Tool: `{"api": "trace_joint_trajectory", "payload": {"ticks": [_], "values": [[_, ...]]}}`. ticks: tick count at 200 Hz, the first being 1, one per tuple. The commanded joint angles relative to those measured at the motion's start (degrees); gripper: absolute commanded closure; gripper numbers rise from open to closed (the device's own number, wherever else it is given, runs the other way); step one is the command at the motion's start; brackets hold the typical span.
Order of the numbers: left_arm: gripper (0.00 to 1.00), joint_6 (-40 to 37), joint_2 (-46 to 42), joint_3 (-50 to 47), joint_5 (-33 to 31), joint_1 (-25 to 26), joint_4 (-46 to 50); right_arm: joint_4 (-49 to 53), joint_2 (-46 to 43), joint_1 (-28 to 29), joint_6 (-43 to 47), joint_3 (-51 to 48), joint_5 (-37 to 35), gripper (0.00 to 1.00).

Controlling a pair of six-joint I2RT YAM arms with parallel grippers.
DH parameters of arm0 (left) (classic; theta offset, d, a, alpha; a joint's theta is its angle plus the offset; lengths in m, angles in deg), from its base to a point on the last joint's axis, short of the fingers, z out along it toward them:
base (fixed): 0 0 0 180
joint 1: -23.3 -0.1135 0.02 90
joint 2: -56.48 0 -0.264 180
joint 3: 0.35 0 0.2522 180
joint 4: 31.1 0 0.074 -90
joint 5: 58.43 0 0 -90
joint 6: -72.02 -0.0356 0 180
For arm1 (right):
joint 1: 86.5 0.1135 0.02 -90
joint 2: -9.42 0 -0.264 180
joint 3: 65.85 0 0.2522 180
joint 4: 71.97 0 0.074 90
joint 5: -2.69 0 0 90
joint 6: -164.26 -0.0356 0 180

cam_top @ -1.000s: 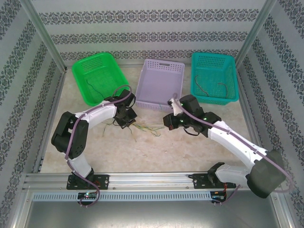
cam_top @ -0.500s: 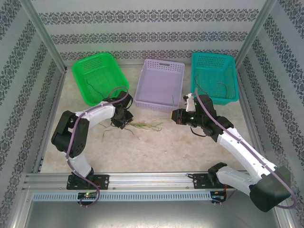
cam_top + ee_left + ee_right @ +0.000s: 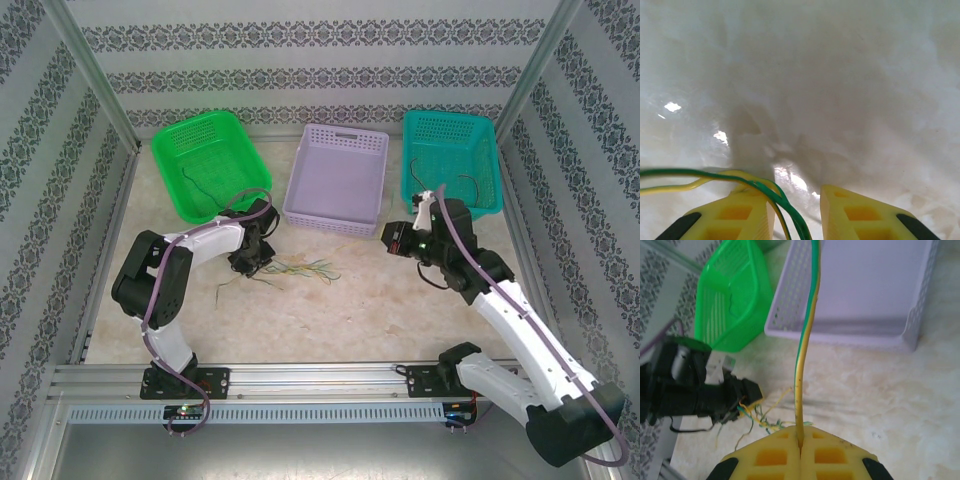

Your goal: Untangle the cables

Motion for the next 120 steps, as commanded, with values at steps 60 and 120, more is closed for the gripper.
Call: {"api": "trace_joint_trajectory", "payload": {"ticks": [60,120], "values": [[0.82,-3.4,1.4,0.2,-5.1,-0.3,4.5,2.5,-2.5,-4.5,7.4,15.2,-7.8,1.0],[0.88,-4.0,2.2,1.6,-4.9,-0.4,4.4,3.0,-1.1,-6.4,11.3,25.0,-4.8,1.0]]}}
